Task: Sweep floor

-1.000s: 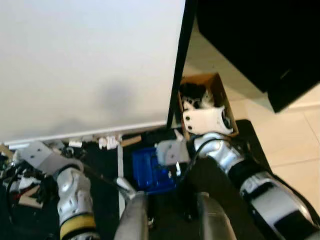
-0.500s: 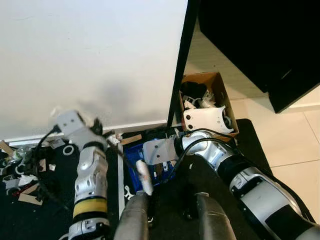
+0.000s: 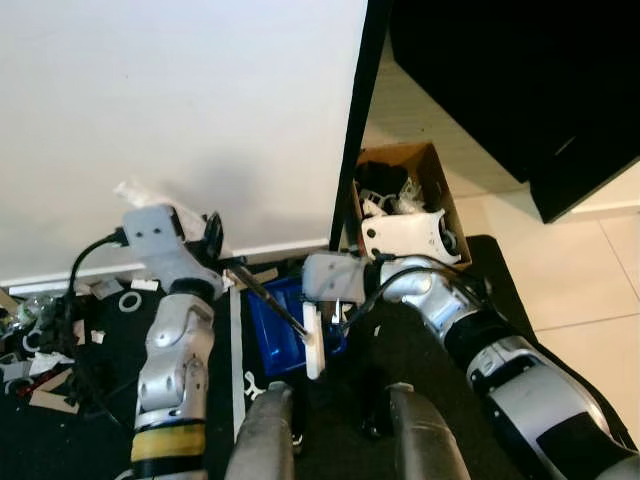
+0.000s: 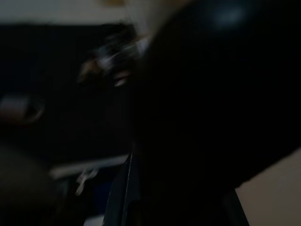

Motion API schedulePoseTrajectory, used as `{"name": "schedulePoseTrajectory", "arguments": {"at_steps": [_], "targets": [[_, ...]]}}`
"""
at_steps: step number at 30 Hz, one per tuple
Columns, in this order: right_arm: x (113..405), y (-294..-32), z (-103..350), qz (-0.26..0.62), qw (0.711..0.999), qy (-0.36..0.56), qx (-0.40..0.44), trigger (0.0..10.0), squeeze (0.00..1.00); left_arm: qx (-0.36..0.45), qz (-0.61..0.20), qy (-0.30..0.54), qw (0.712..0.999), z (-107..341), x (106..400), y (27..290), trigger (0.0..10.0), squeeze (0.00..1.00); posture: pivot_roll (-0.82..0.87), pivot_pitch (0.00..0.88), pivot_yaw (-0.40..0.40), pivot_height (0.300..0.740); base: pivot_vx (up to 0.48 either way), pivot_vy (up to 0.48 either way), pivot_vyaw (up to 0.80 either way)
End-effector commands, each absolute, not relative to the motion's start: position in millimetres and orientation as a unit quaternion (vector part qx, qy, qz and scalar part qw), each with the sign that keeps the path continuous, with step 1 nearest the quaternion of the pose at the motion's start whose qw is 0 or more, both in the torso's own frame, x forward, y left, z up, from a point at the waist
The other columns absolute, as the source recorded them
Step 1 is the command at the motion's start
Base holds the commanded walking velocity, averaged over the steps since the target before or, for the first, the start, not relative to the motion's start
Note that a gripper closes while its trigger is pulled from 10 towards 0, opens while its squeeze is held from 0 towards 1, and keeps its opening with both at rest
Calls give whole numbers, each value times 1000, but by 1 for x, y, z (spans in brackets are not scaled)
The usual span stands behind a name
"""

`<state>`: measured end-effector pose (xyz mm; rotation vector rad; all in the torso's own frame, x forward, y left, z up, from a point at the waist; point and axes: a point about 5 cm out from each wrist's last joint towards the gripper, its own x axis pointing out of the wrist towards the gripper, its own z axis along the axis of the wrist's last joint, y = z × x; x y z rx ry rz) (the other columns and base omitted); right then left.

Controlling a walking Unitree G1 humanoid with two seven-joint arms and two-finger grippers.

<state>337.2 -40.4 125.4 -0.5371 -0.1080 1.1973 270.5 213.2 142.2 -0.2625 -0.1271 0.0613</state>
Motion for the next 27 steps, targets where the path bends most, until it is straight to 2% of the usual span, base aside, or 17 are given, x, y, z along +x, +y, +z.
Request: {"name": "schedulePoseTrajectory", "arguments": {"at_steps": [1,2,4,6,11,17,23,27], "targets": [[343,-48,135,523,824,-68,-207,10000,0,-136,35,-82,987,153,264,221,10000,0,110,256,-58,740,0,0,0],[345,-52,137,514,832,-71,-197,10000,0,-137,36,-83,986,155,262,223,10000,0,110,256,-58,740,0,0,0],[349,-73,146,469,866,-80,-152,10000,0,-134,23,-84,987,164,254,230,10000,0,106,254,-50,740,0,0,0],[349,-88,149,445,882,-84,-131,10000,0,-133,9,-84,987,172,248,233,10000,0,99,255,-44,740,0,0,0],[334,-113,146,418,898,-81,-108,10000,0,-138,-29,-77,987,188,236,238,10000,0,89,258,-27,740,0,0,0],[323,-131,141,387,915,-66,-90,10000,0,-161,-53,-59,984,192,228,233,10000,0,66,258,-18,740,0,0,0],[315,-149,124,315,946,-24,-66,10000,0,-125,-106,8,986,179,222,211,10000,0,55,246,-17,740,0,0,0],[311,-151,117,282,958,-11,-56,10000,0,-111,-78,40,990,163,228,203,10000,0,48,241,-12,740,0,0,0]]}}
